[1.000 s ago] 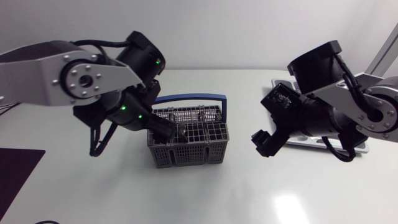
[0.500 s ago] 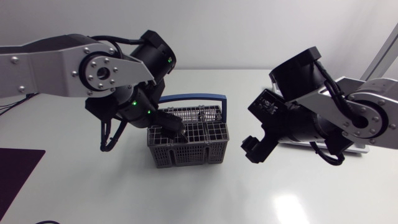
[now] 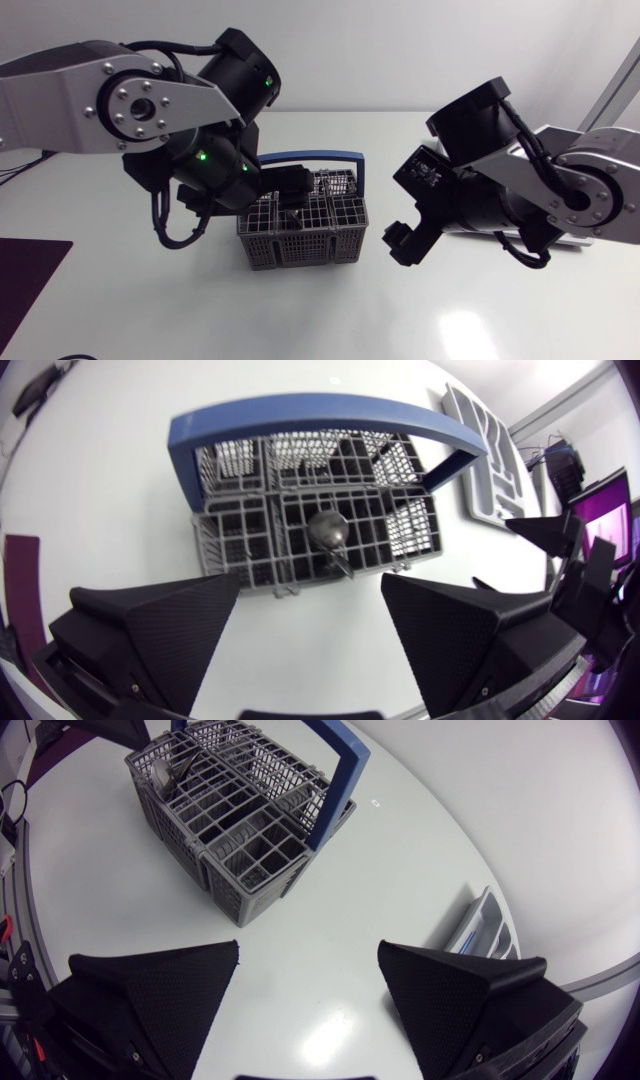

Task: Unload the cutlery basket into the drawer organizer.

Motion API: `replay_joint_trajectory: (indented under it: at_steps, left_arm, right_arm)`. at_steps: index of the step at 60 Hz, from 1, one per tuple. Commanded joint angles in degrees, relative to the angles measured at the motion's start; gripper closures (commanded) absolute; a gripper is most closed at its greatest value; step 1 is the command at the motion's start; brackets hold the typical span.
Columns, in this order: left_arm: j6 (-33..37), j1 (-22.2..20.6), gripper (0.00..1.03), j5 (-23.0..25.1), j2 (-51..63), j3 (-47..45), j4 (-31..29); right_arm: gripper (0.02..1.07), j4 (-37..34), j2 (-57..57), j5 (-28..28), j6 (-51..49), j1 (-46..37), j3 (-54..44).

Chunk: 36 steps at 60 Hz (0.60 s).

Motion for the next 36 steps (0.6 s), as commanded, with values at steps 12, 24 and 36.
replay_joint_trajectory:
  at_steps: [12, 24, 36]
  left_arm:
    - [-15.9, 2.9, 0.04, 11.2, 0.7, -1.6, 2.6]
    - [-24.6, 2.7, 0.07, 12.3, 2.7, -0.1, -0.1]
    - [-28.1, 2.8, 0.14, 12.8, 5.8, 5.1, -7.5]
  right_arm:
    - [0.07, 0.6, 0.4, 0.4, 1.7, 0.4, -1.8]
    - [0.07, 1.3, 0.5, 0.4, 1.8, 0.4, -2.8]
    - [0.07, 2.2, 1.2, 0.4, 2.1, 0.9, -3.5]
